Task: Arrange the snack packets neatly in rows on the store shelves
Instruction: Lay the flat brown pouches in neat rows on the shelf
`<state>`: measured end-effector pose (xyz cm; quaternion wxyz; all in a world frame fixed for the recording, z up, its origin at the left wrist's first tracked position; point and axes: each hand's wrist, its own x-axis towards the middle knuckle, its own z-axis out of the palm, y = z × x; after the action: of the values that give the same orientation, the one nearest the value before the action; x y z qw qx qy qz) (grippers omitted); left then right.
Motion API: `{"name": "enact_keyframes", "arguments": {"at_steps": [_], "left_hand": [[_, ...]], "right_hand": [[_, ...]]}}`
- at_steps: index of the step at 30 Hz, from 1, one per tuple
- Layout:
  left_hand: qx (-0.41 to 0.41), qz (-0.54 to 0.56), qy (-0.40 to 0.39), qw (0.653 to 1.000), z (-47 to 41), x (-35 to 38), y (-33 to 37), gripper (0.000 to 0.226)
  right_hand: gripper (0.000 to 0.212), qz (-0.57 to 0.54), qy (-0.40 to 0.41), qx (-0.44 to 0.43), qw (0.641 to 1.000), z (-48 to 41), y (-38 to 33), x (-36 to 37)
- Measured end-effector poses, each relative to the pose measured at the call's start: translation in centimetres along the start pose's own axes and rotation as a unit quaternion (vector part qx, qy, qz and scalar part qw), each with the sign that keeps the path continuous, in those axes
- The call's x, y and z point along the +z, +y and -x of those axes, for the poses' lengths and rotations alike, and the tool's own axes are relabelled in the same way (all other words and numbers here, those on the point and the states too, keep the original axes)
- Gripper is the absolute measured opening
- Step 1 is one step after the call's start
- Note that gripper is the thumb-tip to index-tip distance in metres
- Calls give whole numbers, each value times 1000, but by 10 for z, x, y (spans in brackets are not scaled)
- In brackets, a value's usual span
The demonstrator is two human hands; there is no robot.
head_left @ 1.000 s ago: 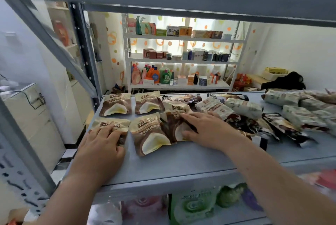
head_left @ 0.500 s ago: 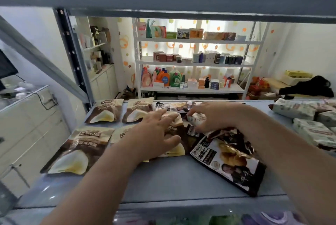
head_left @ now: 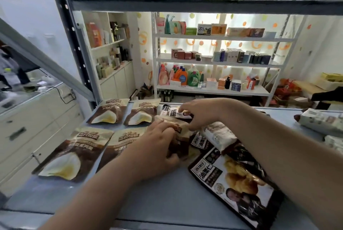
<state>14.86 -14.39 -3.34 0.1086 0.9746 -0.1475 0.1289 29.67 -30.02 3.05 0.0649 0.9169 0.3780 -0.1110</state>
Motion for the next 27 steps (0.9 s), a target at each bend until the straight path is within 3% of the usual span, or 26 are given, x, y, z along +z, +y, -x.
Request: {"name": "enact_keyframes", "arguments": {"at_steps": [4, 7, 9, 12, 14, 17, 21, 24, 27], "left_hand": [[-28, 98, 92, 990, 9, -5, 0, 9], [-105, 174, 145, 968, 19, -17, -5, 4], [-132, 203, 178, 954, 30, -26, -14, 14], [-160, 168, 234, 944, 47, -34, -36, 14], [-187, 149, 235, 942, 55, -33, -46, 8], [-152, 55, 202, 966, 58, -20, -48, 6], [-209, 159, 144, 954, 60, -11, -49, 7], [-207, 180, 154, 949, 61, -10, -53, 8], [-180, 153, 189, 953, 65, -18, -47, 10]], "right_hand": [[60, 9, -13, 7, 1000, 6, 13, 9], [57, 48, -17, 26, 998, 11, 17, 5], [54, 63, 26, 18, 998, 13, 9, 5], [58, -5, 85, -48, 995, 10, -16, 6], [75, -32, 44, -79, 995, 1, -33, 6], [105, -9, -58, -78, 995, -17, -46, 2], [114, 40, -98, -51, 993, -31, -48, -4], [92, 74, -70, -63, 993, -31, -56, 0], [48, -5, -34, -91, 995, -25, -47, -8]]}}
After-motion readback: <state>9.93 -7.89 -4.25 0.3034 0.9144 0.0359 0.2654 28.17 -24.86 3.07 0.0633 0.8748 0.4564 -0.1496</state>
